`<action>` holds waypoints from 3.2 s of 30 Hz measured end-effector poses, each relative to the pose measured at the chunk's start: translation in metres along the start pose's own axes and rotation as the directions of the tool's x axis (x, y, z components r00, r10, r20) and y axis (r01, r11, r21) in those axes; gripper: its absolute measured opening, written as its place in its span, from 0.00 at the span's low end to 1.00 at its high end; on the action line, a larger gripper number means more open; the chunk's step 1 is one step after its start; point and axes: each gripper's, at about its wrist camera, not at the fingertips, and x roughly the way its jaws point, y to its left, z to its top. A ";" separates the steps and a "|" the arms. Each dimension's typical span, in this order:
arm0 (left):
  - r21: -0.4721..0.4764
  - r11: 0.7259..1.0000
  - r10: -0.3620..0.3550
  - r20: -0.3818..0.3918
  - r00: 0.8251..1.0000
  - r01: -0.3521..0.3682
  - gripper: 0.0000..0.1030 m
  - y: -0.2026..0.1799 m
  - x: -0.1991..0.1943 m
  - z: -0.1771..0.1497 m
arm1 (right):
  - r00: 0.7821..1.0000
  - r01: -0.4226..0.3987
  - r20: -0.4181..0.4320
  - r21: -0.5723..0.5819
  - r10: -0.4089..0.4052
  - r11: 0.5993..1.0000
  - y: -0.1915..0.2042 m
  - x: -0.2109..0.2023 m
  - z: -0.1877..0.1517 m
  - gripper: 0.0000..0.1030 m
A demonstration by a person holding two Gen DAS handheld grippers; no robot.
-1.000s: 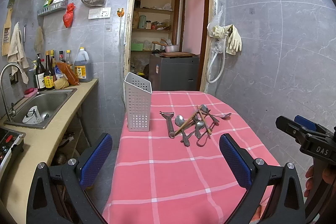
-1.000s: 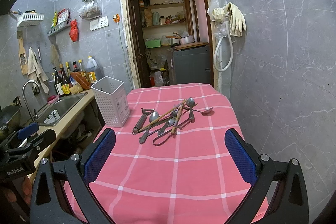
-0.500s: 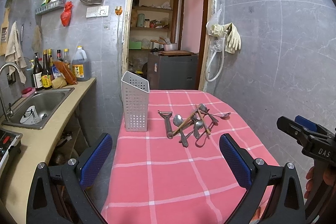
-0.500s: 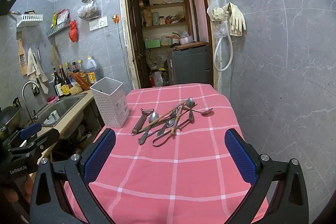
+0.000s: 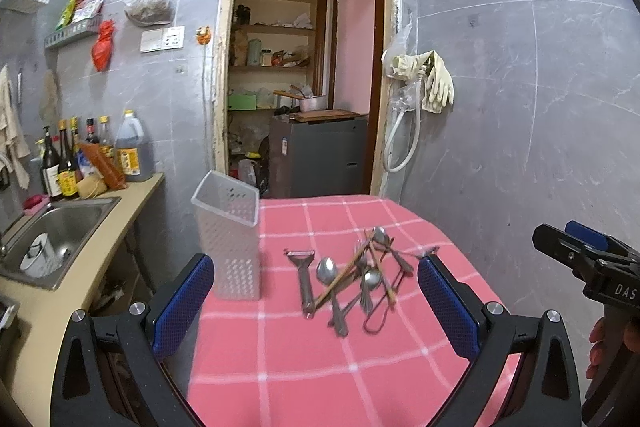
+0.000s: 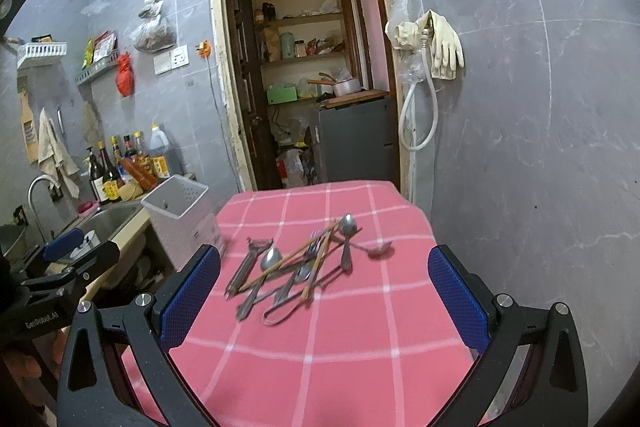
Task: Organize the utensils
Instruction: 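Lower the left tool onto the utensil pile and grasp the wooden chopsticks, then lift the chopsticks with the left tool and drop them into the white holder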
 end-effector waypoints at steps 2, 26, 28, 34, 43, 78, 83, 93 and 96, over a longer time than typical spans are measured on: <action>0.003 1.000 -0.002 0.004 1.000 0.002 1.00 -0.005 0.015 0.008 | 1.000 -0.002 0.001 0.001 0.002 1.000 -0.006 0.015 0.011 0.99; -0.027 0.996 -0.083 -0.209 0.974 0.079 1.00 -0.059 0.246 0.013 | 0.981 -0.095 -0.171 -0.008 0.092 0.995 -0.090 0.256 0.045 0.99; -0.035 0.996 -0.094 -0.238 0.967 0.088 1.00 -0.062 0.260 0.007 | 0.973 -0.101 -0.205 0.023 0.104 0.995 -0.095 0.270 0.036 0.99; -0.068 0.991 -0.130 -0.335 0.933 0.114 0.90 -0.064 0.295 -0.007 | 0.945 -0.074 -0.301 0.174 0.124 0.982 -0.105 0.298 -0.004 0.93; -0.074 0.985 -0.170 -0.505 0.846 0.153 0.50 -0.076 0.342 -0.025 | 0.911 -0.029 -0.382 0.313 0.154 0.949 -0.103 0.308 -0.064 0.70; -0.452 0.885 -0.437 -0.728 0.528 0.109 0.07 -0.076 0.417 -0.040 | 0.925 0.031 -0.352 0.444 0.142 0.896 -0.096 0.306 -0.068 0.07; -0.545 0.825 -0.526 -0.641 0.558 0.152 0.07 -0.067 0.397 -0.042 | 0.929 0.038 -0.352 0.400 0.115 0.916 -0.094 0.295 -0.061 0.07; -0.502 0.821 -0.516 -0.449 0.729 0.272 0.07 -0.052 0.339 0.002 | 0.959 0.119 -0.279 0.230 -0.052 0.966 -0.078 0.242 -0.015 0.07; -0.490 0.820 -0.507 -0.383 0.772 0.295 0.07 -0.041 0.321 0.026 | 0.964 0.156 -0.240 0.161 -0.114 0.975 -0.068 0.223 0.008 0.07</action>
